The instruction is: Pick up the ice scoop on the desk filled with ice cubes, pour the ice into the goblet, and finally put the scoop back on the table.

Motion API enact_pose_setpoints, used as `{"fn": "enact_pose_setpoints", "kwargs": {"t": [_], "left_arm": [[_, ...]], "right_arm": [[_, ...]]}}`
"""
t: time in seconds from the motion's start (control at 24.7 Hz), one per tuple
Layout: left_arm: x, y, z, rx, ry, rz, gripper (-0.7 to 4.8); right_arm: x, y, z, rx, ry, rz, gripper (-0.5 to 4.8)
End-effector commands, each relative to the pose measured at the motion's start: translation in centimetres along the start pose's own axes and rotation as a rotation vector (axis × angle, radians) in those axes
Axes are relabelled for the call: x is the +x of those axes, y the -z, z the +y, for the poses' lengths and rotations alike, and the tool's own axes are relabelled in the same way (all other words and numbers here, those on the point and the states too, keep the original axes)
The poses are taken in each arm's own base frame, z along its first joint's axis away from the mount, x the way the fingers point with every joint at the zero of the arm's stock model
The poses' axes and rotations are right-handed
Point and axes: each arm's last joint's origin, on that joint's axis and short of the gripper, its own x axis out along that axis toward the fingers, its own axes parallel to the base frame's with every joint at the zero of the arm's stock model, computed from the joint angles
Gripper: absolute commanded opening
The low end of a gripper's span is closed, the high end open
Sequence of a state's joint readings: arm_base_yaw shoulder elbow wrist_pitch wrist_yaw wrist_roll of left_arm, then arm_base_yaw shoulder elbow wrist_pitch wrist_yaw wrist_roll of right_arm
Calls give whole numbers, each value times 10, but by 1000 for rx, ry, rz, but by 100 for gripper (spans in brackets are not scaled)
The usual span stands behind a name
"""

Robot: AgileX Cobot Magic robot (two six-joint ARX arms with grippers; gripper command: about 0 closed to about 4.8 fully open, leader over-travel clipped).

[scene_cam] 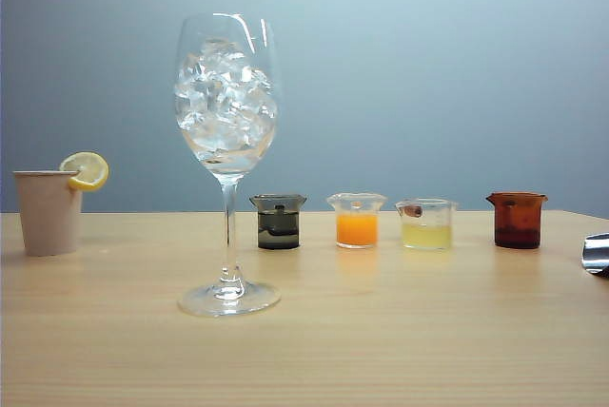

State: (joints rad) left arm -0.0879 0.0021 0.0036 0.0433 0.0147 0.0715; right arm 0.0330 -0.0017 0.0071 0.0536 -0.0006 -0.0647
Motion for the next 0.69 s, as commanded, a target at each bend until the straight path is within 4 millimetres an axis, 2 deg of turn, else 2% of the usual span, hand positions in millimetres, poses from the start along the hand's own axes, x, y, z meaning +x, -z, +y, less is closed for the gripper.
{"fn": "enact_pose_setpoints", "kwargs": {"t": [0.04,0.69], "left_arm": [[0,-3,0,3,-4,-20,30],[0,-3,0,3,-4,-19,30]], "right_arm": [[0,2,-2,12,28,0,31],[0,4,-2,22,19,22,31]]}}
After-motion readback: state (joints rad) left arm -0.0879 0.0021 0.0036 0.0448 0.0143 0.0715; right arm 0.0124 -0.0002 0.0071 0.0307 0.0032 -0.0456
